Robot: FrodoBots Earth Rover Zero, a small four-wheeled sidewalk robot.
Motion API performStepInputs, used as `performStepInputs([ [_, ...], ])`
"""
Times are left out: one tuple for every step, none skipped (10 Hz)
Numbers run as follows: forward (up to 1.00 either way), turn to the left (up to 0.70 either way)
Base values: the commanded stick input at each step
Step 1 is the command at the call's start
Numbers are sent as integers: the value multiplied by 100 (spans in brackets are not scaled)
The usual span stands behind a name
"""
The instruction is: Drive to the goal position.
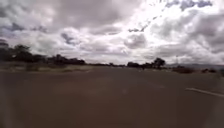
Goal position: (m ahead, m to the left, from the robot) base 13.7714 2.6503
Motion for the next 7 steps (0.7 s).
performStepInputs([
  [85,0],
  [85,0],
  [85,0],
  [85,0],
  [85,0],
  [85,0],
  [85,0],
])
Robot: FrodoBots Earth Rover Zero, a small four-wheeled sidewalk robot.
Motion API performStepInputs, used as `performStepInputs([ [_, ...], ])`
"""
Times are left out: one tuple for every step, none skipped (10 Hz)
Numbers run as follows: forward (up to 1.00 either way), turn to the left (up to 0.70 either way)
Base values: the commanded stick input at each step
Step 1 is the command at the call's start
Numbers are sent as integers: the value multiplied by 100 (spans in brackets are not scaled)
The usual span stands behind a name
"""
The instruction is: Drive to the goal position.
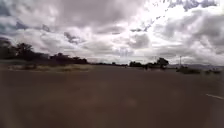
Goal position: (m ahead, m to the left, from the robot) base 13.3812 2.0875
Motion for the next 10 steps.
performStepInputs([
  [85,0],
  [85,0],
  [85,0],
  [85,0],
  [85,0],
  [85,0],
  [85,0],
  [85,0],
  [84,0],
  [82,0],
])
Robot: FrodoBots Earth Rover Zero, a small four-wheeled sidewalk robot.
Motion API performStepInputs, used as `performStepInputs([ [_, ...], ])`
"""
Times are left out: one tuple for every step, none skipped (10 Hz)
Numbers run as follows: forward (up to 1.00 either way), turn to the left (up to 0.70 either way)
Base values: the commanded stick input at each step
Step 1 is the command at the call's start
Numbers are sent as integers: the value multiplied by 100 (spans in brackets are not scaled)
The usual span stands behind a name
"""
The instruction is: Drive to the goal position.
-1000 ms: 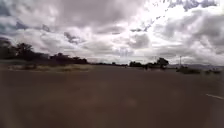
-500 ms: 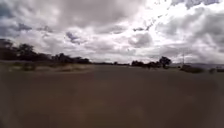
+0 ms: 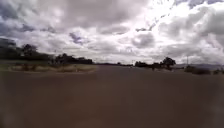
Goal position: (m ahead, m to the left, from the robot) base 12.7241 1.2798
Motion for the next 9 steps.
performStepInputs([
  [80,0],
  [79,0],
  [78,0],
  [82,0],
  [85,0],
  [85,0],
  [85,0],
  [85,0],
  [85,0],
])
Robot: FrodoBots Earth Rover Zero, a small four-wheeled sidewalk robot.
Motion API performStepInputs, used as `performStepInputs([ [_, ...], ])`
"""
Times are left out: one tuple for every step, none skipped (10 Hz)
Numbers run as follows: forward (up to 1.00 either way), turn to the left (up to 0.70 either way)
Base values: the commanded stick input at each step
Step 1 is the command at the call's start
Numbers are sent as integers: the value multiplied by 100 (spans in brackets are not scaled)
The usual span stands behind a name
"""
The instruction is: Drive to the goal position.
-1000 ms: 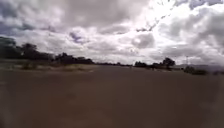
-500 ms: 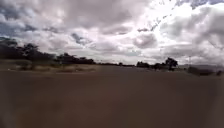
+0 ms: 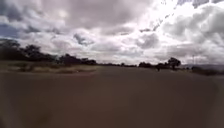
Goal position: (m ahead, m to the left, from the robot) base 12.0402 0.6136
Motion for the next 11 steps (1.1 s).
performStepInputs([
  [85,0],
  [85,0],
  [85,0],
  [85,0],
  [85,0],
  [85,0],
  [85,-2],
  [85,-5],
  [85,-12],
  [85,-22],
  [85,-25],
])
